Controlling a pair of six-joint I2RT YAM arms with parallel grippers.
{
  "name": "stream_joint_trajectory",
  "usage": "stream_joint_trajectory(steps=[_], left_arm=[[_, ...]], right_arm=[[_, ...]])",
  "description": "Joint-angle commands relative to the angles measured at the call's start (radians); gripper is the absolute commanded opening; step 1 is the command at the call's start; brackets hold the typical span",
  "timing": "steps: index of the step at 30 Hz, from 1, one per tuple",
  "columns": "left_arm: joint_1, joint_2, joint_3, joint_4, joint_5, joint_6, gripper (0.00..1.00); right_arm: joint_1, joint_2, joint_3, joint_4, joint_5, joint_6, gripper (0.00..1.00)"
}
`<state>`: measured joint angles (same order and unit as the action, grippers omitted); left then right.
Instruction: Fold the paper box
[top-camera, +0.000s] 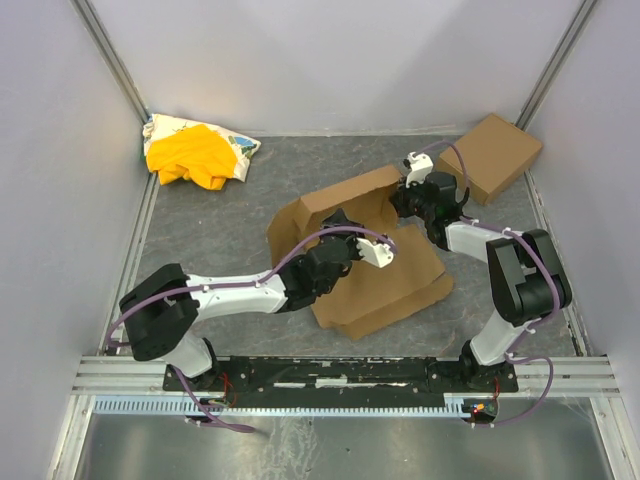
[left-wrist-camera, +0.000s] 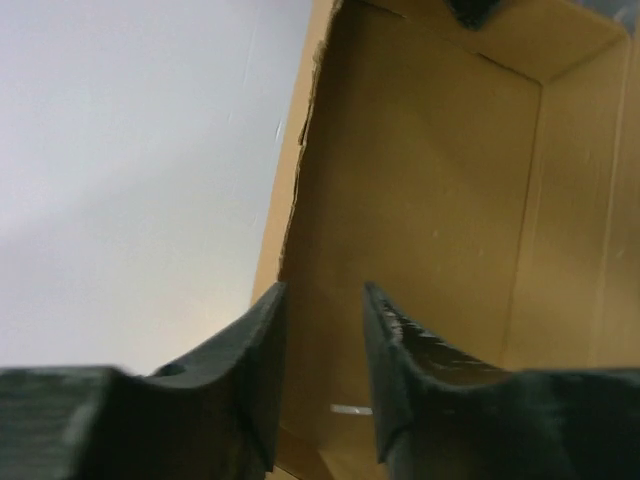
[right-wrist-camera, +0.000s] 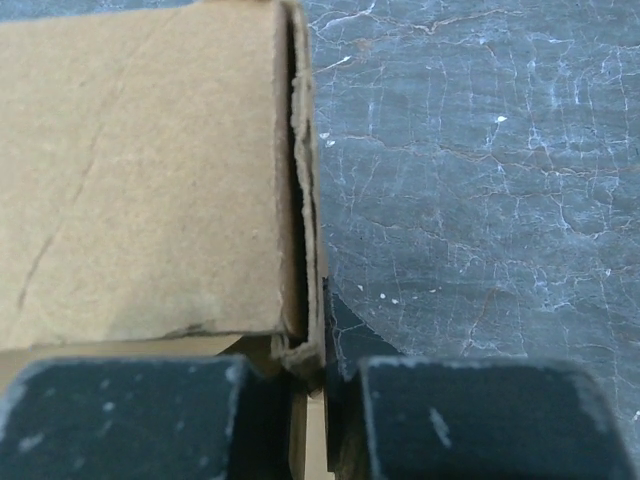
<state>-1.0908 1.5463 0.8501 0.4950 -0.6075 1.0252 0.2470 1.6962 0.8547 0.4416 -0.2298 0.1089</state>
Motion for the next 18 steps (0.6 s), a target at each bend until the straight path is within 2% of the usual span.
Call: stream_joint_trajectory(steps=[1, 4, 8, 11, 12, 13, 18], left_arm=[[-0.018, -0.016, 0.076, 0.009, -0.069, -0.129, 0.55], [-0.026, -0.063, 0.089, -0.018, -0.069, -0.204, 0.62], [-0.031, -0.154, 0.089, -0.041, -0.063, -0.344, 0.77], [-0.033, -0.246, 0.063, -0.052, -0.034, -0.461, 0.82], [-0.032, -0.282, 0.05, -0.052, -0.031, -0.499, 0.94], [-0.032, -0.321, 0.034, -0.045, -0.033, -0.534, 1.0], [-0.01, -0.458, -0.022, 0.025, -0.155, -0.642, 0.99]], right_arm=[[0.015, -0.03, 0.03, -0.089, -0.001, 0.015, 0.06], [0.013, -0.031, 0.031, -0.093, 0.007, 0.015, 0.06], [0.015, -0.044, 0.015, -0.086, 0.037, 0.026, 0.06], [0.014, -0.068, -0.007, -0.076, 0.086, 0.04, 0.06], [0.015, -0.078, -0.016, -0.073, 0.101, 0.042, 0.06], [0.014, -0.092, -0.029, -0.065, 0.121, 0.043, 0.06], [0.015, -0.174, -0.077, -0.075, 0.238, 0.049, 0.06]])
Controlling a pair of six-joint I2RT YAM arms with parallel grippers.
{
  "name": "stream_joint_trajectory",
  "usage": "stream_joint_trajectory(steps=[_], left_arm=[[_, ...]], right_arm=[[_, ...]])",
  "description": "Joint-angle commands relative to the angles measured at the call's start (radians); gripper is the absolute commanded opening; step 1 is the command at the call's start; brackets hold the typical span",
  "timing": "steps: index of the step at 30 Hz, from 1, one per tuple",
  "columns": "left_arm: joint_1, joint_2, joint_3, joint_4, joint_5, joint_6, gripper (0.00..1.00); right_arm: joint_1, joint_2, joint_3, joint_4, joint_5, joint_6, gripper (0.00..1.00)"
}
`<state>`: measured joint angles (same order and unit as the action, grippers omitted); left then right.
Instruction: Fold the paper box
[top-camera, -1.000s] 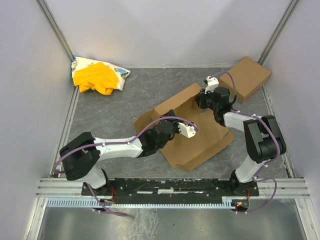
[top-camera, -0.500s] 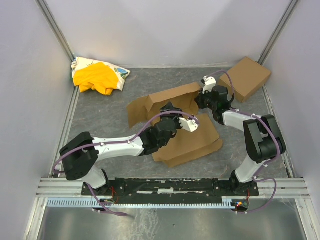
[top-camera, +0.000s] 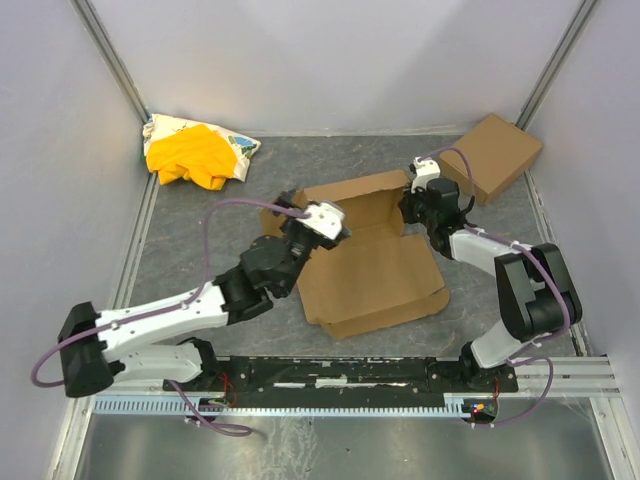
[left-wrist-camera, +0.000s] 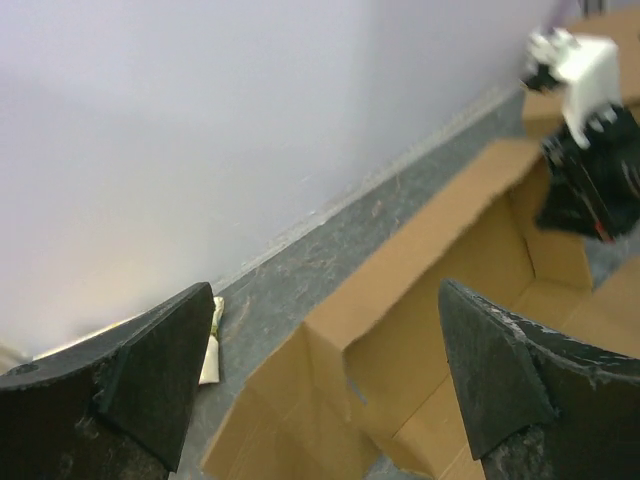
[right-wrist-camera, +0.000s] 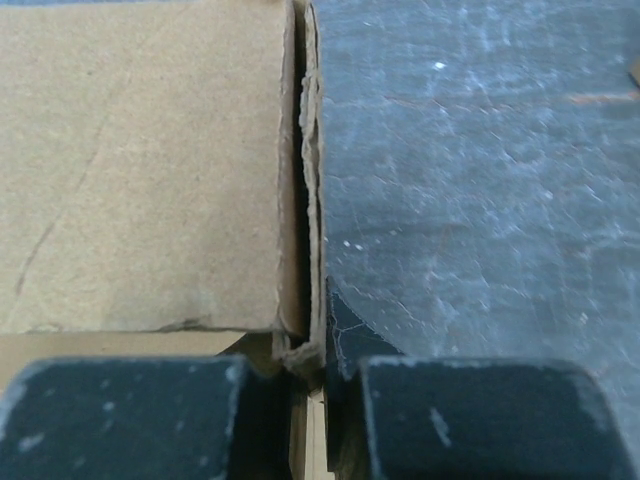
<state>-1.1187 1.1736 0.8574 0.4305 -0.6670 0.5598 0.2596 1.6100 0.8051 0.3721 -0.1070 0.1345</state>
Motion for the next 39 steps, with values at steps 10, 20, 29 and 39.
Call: stream_joint_trajectory(steps=[10, 20, 29, 39], left_arm=[[0.485, -0.056, 0.026, -0.105, 0.025, -0.647, 0.93], [0.695, 0.093, -0.14, 0.092, 0.245, -0.847, 0.78], [0.743, 0.001, -0.301, 0.205, 0.26, -0.892, 0.79], [0.774, -0.134, -0.385, 0.379, 0.441, -0.854, 0.76]], right_arm=[[0.003, -0.267, -0.187, -0.022, 0.401, 0.041, 0.05], [0.002, -0.292, -0.153, -0.1, 0.409, 0.1, 0.06], [-0.056, -0.391, -0.019, -0.31, 0.293, 0.143, 0.06], [-0.23, -0.46, 0.07, -0.409, -0.038, 0.219, 0.06]])
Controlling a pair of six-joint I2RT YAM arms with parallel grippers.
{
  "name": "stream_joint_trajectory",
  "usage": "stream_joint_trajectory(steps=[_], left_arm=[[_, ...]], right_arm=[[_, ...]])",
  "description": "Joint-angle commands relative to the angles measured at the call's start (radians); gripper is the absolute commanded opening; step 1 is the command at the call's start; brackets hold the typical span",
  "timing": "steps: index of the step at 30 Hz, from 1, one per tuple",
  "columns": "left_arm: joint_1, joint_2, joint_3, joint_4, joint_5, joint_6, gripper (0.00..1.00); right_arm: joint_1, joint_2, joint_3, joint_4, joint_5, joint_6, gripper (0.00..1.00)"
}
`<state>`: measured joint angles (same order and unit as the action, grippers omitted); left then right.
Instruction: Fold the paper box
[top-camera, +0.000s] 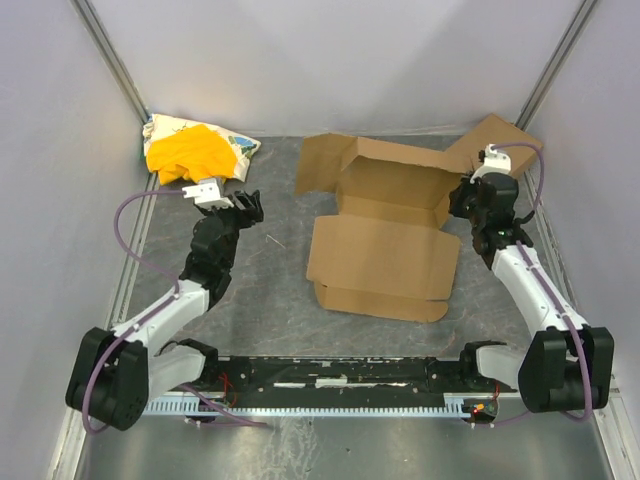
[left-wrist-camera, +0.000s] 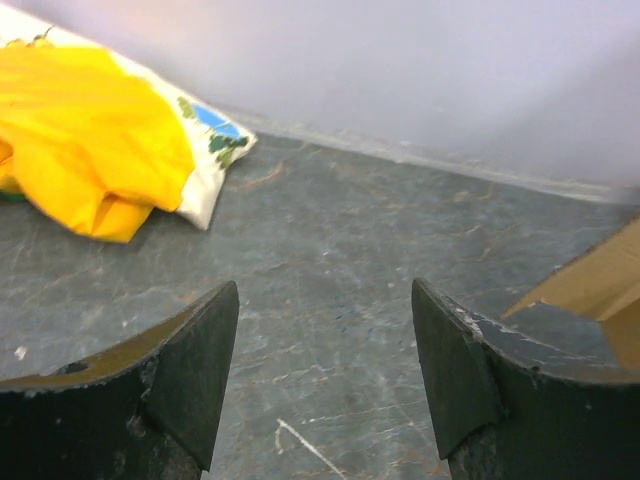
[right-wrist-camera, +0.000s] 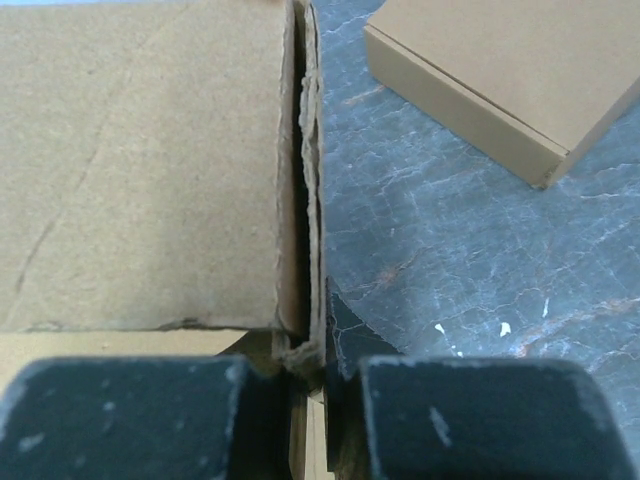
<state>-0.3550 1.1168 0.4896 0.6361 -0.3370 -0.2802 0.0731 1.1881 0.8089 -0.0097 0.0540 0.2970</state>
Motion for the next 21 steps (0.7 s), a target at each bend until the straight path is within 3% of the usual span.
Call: stream_joint_trajectory(steps=[1, 6, 11, 14, 21], left_arm=[[0.017, -0.097, -0.009, 0.174, 0.137, -0.004, 0.75], [0.083, -0.164, 0.11, 0.095, 0.397, 0.018, 0.75], [0.206, -0.143, 0.268, 0.01, 0.746, -0.127, 0.71], [0.212, -0.1, 0.321, 0.007, 0.903, -0.16, 0.72], [0.211, -0.03, 0.278, 0.137, 1.155, -0.248, 0.77]], right_arm=[[-0.056, -0.044, 0.074, -0.031, -0.245, 0.065, 0.06], [-0.082, -0.055, 0.115, -0.06, -0.431, 0.063, 0.06], [-0.099, -0.011, 0.189, -0.105, -0.558, 0.023, 0.06], [-0.107, 0.018, 0.224, -0.111, -0.611, 0.025, 0.06], [-0.109, 0.071, 0.292, -0.167, -0.627, 0.023, 0.06]])
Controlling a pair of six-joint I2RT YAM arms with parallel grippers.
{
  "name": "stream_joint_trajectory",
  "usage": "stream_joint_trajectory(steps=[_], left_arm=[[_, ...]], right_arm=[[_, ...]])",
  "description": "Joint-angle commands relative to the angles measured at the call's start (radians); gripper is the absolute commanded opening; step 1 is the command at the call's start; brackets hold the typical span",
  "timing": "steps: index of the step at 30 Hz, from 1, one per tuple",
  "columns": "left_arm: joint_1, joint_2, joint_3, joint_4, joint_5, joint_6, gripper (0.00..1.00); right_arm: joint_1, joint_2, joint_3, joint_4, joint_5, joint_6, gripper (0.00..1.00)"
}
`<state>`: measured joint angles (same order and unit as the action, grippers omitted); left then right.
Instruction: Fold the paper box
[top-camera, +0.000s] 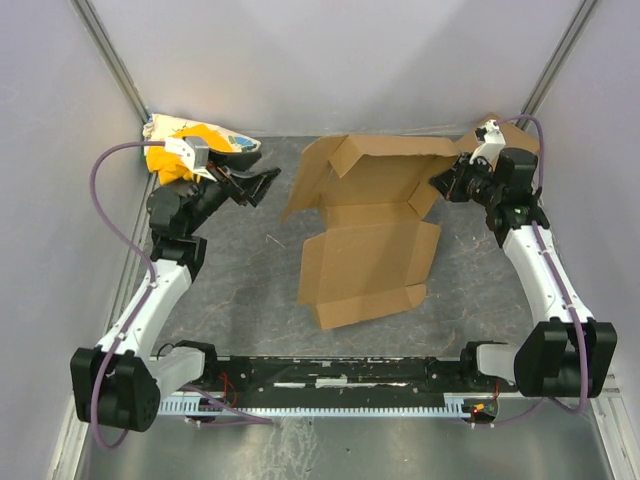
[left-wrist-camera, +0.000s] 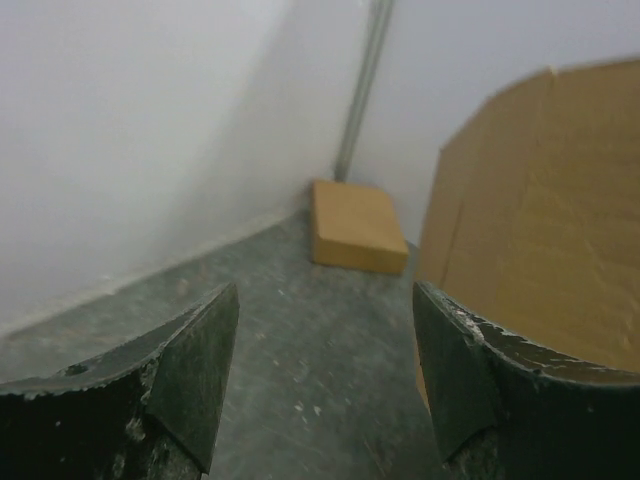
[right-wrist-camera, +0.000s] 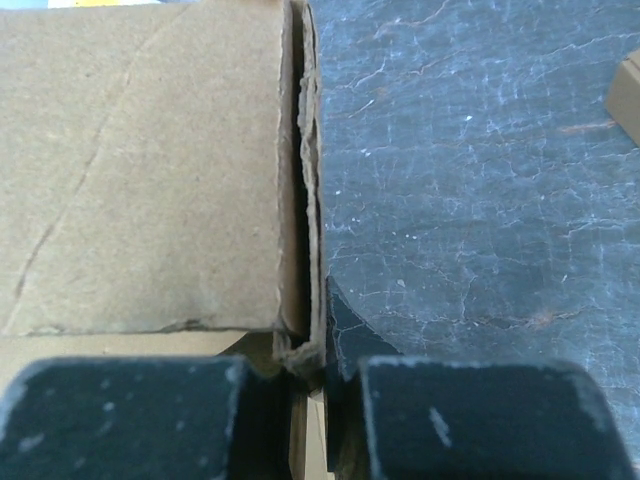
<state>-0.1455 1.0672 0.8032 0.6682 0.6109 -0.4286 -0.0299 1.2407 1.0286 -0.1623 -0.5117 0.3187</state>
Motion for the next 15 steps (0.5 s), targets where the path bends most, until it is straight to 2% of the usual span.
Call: stream_joint_trajectory(steps=[1, 6, 15], left_arm=[[0.001, 0.021, -0.052, 0.125, 0.22, -0.107, 0.78], [-0.004, 0.024, -0.095, 0.225, 0.24, -0.143, 0.81], [-0.056, 0.118, -0.053, 0.364, 0.3, -0.253, 0.8]], right_arm=[[-0.006, 0.022, 0.075, -0.016, -0.065, 0.003, 0.06], [-0.006, 0.034, 0.065, -0.016, -0.079, 0.002, 0.06], [-0.007, 0.051, 0.071, -0.051, -0.084, -0.023, 0.06]])
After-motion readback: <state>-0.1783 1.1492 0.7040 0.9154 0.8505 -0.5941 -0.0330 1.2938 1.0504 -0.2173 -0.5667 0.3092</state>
